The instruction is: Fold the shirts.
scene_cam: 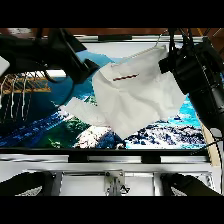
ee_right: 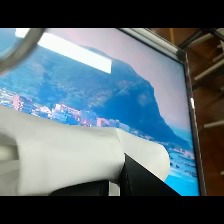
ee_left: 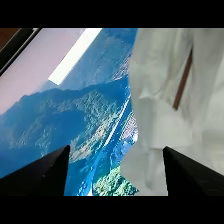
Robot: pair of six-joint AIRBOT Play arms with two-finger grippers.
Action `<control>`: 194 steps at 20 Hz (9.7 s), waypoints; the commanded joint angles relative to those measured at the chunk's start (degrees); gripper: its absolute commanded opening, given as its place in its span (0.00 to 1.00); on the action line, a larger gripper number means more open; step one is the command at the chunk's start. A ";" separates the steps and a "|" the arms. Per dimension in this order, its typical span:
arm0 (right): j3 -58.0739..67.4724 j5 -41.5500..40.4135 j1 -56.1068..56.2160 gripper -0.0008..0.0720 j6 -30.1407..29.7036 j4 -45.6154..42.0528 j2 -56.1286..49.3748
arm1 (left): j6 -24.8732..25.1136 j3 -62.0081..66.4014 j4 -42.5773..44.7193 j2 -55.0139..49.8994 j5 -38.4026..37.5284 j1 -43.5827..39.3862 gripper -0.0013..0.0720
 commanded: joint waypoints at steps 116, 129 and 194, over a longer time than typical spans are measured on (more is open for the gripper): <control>0.13 -26.88 -16.02 0.13 -17.94 54.40 1.77 | -31.58 0.46 -16.68 -12.85 6.95 -0.61 0.79; 0.13 -27.32 -16.02 0.13 -14.25 50.60 1.79 | -50.42 0.46 5.29 -21.64 30.88 -6.03 0.38; 0.61 -24.24 -10.60 0.13 21.40 10.27 1.70 | -11.63 -17.16 -16.11 -16.68 30.36 0.22 0.08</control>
